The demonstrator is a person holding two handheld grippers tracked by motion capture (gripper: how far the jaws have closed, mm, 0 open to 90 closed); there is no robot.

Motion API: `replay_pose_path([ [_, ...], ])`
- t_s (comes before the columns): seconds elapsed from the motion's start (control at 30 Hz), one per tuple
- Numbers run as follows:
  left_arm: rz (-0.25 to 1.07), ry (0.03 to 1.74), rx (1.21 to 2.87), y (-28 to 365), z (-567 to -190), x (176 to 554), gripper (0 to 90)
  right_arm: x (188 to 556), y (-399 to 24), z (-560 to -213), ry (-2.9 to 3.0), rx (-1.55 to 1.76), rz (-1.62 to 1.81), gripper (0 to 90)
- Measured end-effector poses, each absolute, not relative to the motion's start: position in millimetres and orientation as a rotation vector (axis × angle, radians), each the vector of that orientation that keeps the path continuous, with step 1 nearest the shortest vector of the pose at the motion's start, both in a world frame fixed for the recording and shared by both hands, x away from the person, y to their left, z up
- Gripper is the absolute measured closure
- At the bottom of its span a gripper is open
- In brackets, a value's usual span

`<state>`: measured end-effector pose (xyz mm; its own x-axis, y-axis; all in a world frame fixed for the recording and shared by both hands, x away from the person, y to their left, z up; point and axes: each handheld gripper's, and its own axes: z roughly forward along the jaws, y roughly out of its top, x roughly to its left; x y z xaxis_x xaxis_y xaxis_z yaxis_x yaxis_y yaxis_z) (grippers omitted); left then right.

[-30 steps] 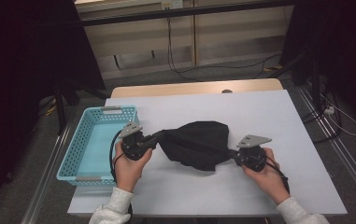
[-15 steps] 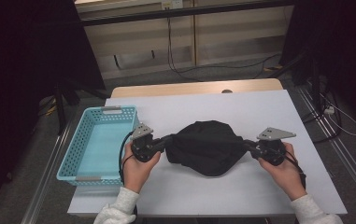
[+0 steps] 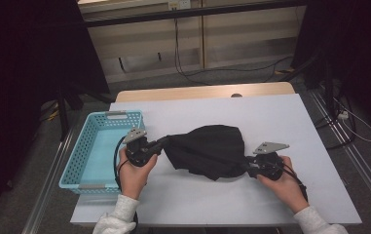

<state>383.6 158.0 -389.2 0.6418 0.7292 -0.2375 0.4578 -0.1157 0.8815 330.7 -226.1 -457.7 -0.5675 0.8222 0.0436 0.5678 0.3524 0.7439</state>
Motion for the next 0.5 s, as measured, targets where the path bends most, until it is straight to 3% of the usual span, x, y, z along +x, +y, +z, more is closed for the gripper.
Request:
replay_pose_path([
  [0.2,0.315,0.972,1.738,163,-387,384,87.1,332,-230,-459,2.293,1.225,1.009,70.9],
  [0.3,0.315,0.971,1.744,162,-387,384,87.2,332,-235,-456,2.274,1.219,1.000,86.6],
  [0.5,0.310,0.955,1.757,159,-387,383,87.2,329,-258,-427,2.114,1.189,1.057,88.6],
])
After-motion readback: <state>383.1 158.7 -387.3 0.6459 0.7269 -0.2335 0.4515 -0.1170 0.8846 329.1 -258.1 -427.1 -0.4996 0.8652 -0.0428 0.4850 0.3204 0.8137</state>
